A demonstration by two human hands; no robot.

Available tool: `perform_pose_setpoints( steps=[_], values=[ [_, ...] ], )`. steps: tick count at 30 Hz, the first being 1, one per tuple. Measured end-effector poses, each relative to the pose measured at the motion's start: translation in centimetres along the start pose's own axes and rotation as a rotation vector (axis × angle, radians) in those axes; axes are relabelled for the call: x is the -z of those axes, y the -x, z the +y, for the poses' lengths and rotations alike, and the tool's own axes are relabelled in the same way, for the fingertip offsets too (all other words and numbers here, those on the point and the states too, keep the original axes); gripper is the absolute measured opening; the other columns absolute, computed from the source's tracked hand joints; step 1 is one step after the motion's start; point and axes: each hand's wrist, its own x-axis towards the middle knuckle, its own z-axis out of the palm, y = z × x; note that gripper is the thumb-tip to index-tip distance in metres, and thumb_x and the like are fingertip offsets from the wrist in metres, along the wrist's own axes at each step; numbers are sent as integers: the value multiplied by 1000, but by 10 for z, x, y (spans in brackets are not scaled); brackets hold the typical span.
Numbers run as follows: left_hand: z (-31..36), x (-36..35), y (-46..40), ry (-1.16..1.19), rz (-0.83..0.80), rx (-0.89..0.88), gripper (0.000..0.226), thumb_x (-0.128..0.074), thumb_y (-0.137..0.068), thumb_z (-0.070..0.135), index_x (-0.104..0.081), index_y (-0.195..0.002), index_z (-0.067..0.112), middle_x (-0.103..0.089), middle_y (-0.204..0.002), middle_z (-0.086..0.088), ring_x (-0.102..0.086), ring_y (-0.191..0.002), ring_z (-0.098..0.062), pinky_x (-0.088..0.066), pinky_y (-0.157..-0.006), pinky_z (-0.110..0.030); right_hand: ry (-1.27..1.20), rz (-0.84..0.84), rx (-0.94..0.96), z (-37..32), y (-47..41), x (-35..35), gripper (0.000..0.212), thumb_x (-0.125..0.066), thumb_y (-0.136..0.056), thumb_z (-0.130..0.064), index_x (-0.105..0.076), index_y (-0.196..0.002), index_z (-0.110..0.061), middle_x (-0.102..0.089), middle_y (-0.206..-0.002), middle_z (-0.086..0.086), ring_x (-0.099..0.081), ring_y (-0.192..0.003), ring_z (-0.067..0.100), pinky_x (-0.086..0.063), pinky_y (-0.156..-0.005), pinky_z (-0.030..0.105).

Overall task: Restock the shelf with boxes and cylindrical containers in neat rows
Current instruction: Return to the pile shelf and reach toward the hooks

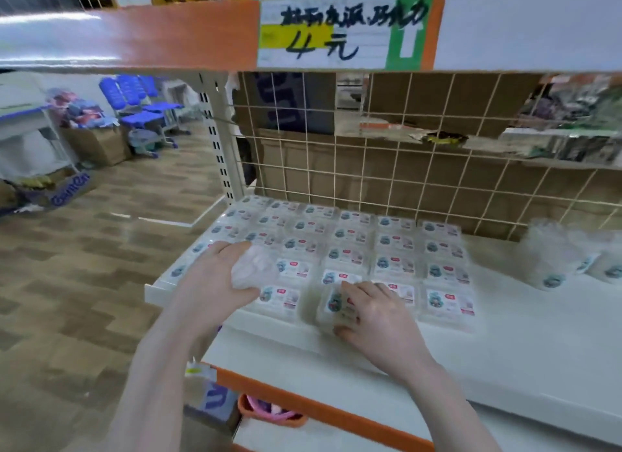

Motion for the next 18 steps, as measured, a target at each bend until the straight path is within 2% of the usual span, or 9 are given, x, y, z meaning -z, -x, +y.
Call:
perform_pose_setpoints(
  steps=[6,9,10,12,14,18],
  values=[
    [-23,1,-16,19,-64,-73,74,-76,-75,24,-41,-140,19,-43,-137,0,-40,-127,-16,-27,-97,-20,18,-19,-28,-14,-7,-8,61,-59,-81,-38,-41,-137,-20,-49,-132,-2,-42,-121,19,-28,-102,25],
    [-29,-2,-22,18,-81,-98,75,-76,-75,25,-41,-141,21,-42,-138,0,-41,-126,-18,-28,-91,-19,28,-24,-10,-13,-8,-15,60,-62,-79,-35,-47,-133,-17,-52,-129,-1,-45,-119,21,-30,-102,25],
    [-29,-3,-23,24,-88,-102,74,-76,-75,25,-41,-140,21,-42,-137,0,-41,-125,-18,-27,-87,-18,39,-12,-5,-12,-8,-17,58,-66,-74,-36,-53,-128,-15,-57,-123,-1,-51,-113,21,-34,-99,25],
    [-30,-4,-25,31,-98,-116,73,-75,-75,25,-41,-140,22,-43,-136,1,-43,-123,-17,-27,-83,-18,67,50,19,-9,-7,-24,54,-76,-56,-40,-67,-104,-17,-66,-99,-3,-63,-89,19,-46,-82,22],
    [-30,-5,-27,39,-109,-128,73,-75,-76,26,-40,-140,24,-42,-136,3,-42,-124,-17,-28,-84,-18,35,100,17,-7,-7,-29,56,-83,-40,-41,-70,-90,-19,-66,-86,-6,-64,-74,16,-51,-69,19],
    [-28,-9,-28,64,-146,-153,72,-74,-76,28,-40,-140,29,-43,-136,6,-43,-123,-16,-34,-93,-24,-66,102,14,-6,-4,-36,53,-83,-44,-36,-69,-93,-20,-67,-93,-3,-65,-81,19,-54,-69,24]
  ],
)
